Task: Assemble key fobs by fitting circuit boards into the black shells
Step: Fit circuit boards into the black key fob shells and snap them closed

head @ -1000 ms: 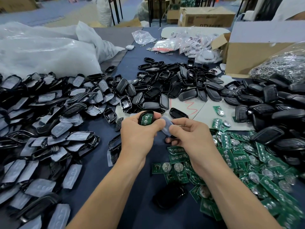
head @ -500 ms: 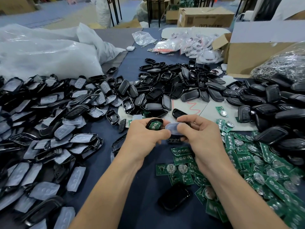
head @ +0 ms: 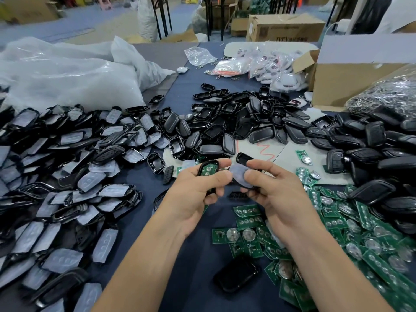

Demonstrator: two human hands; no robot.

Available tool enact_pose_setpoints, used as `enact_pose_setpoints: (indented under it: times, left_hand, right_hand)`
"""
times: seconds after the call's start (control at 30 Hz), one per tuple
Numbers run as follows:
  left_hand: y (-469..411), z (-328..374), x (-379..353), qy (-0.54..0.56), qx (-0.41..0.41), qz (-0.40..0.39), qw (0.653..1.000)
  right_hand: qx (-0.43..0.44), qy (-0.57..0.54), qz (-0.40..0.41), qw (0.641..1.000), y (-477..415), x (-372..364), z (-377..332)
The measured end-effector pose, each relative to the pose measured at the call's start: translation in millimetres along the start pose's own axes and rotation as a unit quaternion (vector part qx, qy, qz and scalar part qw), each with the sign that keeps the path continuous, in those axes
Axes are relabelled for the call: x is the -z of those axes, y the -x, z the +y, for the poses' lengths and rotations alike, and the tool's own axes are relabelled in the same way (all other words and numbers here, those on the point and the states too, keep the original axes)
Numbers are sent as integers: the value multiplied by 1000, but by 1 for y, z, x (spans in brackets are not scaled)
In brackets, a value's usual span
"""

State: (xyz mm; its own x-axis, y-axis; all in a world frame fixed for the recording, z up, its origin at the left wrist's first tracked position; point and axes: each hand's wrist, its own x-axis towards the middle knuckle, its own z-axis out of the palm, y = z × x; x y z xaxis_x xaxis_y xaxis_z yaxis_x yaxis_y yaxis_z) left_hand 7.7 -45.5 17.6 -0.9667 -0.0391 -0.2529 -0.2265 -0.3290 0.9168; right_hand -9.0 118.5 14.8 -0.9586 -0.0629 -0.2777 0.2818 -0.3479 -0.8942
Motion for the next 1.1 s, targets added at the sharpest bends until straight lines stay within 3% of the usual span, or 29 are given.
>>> enact_pose_setpoints:
  times: [0.1, 0.23, 0.57, 0.87, 1.0, 1.1]
  left_hand:
    - [0, 1, 3, -23, -4, -9, 1000]
    - [1, 1, 2, -12, 7, -4, 1000]
    - [0, -3, -3, -90, -63, 50, 993]
    - [-2, -6, -6, -129, -69, 71, 987]
    - [-2, -8, -7, -41, -26, 65, 997]
    - [-3, -9, -6, -50, -32, 62, 996]
  right_hand:
    - [-16, -21, -16, 1000, 0, 1, -3]
    - [-20, 45, -38, 998, 0, 2, -4]
    - [34, 187, 35, 981, 1, -2, 6]
    - [36, 81, 33, 996, 1, -2, 5]
    - [-26, 9, -13, 1000, 2, -3, 4]
    - [-26, 22, -8, 999, 2, -4, 4]
